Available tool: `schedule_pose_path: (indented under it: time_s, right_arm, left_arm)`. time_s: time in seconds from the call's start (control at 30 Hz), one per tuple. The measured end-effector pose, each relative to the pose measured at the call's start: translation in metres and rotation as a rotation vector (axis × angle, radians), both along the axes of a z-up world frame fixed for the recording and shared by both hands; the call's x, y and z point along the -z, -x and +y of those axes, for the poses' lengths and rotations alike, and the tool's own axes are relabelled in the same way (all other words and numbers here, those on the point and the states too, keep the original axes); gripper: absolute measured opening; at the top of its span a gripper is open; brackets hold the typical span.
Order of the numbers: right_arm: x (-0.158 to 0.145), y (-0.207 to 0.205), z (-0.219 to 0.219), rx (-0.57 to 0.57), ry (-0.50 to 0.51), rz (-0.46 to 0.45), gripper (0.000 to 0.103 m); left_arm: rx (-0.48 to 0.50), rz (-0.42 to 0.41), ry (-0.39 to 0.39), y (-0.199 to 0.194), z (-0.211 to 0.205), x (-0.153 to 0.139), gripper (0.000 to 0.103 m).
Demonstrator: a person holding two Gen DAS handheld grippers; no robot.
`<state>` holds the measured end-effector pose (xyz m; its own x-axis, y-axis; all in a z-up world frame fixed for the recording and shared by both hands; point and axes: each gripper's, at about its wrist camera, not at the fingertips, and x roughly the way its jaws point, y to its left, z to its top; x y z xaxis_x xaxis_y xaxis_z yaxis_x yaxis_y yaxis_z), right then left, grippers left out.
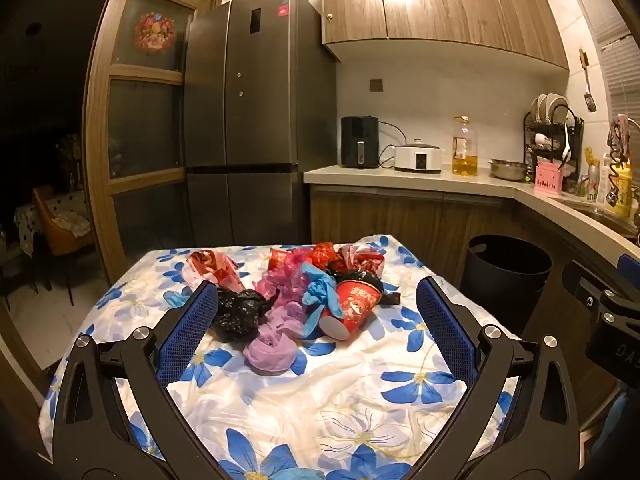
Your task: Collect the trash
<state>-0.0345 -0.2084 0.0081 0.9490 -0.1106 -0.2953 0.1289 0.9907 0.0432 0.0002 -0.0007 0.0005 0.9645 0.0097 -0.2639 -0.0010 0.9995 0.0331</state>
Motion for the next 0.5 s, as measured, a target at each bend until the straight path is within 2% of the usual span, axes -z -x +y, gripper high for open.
schedule_pose_path:
  time_s: [0.5]
  right_arm:
    - [0.0001, -0.0014, 0.0007, 0.002, -0.001, -0.001, 0.098]
  left_arm:
    - [-0.005, -0.009, 0.007, -0.0006, -0.0086, -0.0078, 0.098]
